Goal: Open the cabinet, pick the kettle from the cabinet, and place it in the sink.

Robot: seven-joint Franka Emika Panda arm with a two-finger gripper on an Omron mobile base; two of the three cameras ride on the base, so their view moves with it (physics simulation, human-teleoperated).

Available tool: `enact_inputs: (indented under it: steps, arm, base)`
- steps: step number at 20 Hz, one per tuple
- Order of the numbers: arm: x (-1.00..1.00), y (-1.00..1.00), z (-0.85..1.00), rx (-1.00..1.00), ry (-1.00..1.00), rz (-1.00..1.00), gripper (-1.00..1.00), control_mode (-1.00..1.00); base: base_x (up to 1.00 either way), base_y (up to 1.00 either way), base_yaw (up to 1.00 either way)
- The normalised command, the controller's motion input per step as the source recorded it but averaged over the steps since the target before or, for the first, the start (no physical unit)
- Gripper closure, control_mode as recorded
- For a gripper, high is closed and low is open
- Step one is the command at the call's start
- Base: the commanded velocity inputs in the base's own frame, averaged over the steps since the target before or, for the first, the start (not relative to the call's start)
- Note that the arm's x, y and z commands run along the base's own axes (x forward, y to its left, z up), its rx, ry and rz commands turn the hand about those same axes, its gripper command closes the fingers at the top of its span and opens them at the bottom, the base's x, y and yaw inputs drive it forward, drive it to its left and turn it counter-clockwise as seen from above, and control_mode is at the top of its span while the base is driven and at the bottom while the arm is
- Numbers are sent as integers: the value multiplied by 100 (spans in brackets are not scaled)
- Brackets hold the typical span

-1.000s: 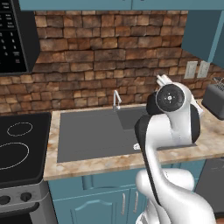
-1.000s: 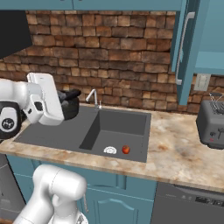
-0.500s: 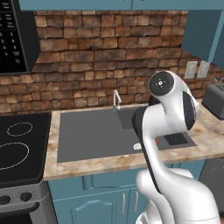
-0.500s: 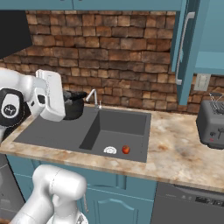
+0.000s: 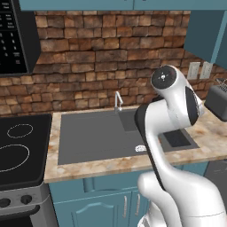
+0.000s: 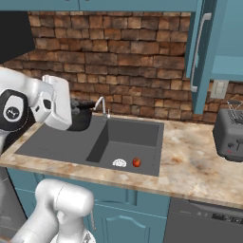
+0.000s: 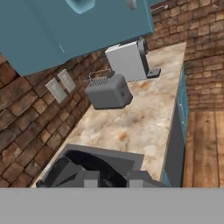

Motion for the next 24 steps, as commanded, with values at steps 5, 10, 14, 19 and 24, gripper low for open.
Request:
enact_inputs:
  steps: [5,10,14,19,24]
  arm:
    - [7,-14,-11,0,2,0,100,-100]
    - [7,-18,-13,0,0,0,100,-100]
    - [4,-20,-13,0,0,0,100,-100]
    - [4,-19,-12,0,0,0,100,-100]
    - [2,-21,-9,0,0,2,100,-100]
  base:
    - [0,0,0]
    - [0,0,0]
    - [0,0,0]
    - [0,0,0]
    - [0,0,0]
